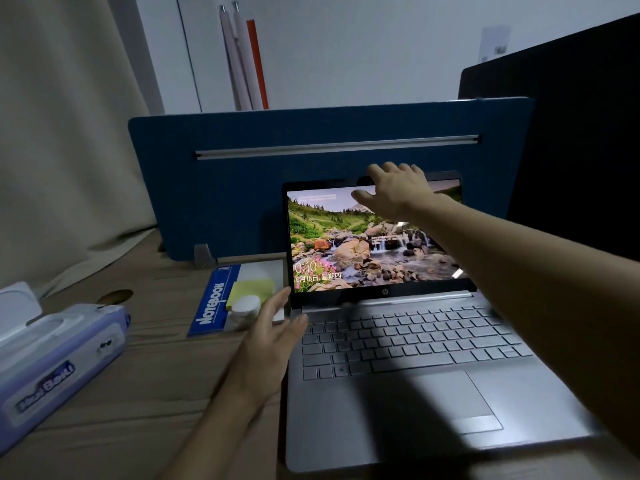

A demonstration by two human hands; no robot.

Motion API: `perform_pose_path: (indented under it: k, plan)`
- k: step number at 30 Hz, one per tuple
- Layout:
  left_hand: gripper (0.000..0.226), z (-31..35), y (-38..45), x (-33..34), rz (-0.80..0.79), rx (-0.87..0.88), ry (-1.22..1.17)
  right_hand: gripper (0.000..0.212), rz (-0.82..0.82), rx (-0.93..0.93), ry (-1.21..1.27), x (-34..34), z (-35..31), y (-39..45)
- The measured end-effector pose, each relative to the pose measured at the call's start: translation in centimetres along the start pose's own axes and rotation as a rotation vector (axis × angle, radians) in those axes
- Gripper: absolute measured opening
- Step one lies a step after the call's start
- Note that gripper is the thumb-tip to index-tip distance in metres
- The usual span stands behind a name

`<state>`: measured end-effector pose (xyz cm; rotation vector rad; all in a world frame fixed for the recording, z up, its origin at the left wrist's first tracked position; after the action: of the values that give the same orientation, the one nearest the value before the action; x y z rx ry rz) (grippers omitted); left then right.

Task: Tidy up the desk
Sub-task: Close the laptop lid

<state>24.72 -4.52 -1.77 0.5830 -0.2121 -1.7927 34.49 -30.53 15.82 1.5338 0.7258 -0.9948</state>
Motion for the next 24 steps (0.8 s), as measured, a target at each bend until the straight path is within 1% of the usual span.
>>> perform_pose_path:
  k: [5,7,12,15,18,23,24]
  plan:
    - [0.061,0.0,0.0,0.1,0.0,0.009,0.031,0.07,0.125,-0.031,0.013,-3.0,0.0,-2.6]
    - [0.064,0.0,0.1,0.1,0.003,0.007,0.023,0.068,0.169,-0.03,0.046,-4.7,-0.1,-3.9]
    - [0.076,-0.6,0.1,-0.1,0.061,-0.093,-0.173,0.067,0.249,-0.057,0.038,-8.2,-0.1,-9.0]
    - [0.077,0.1,-0.1,0.0,0.066,-0.089,-0.23,0.063,0.275,-0.075,0.022,-9.6,-0.1,-13.3]
    - [0.082,0.6,-0.5,-0.2,0.077,-0.095,-0.26,0.056,0.294,-0.084,0.007,-10.0,-0.1,-18.1]
    - [0.069,2.6,-1.6,-0.2,0.014,-0.046,-0.245,0.037,0.334,-0.102,-0.006,-8.4,0.5,-26.9]
    - [0.072,2.8,-1.9,-0.1,0.003,-0.05,-0.234,0.036,0.325,-0.12,-0.001,-7.7,0.6,-28.3]
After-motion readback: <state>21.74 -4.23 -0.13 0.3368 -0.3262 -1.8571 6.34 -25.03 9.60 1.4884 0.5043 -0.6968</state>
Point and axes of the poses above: each hand's wrist, its own y-axis towards the middle knuckle, its own x-axis out of the palm, z = x × y, the point moved 10 cm from there along y, towards the middle knuckle, and after that the axes turned 8 degrees about x, right-handed, at the moved point
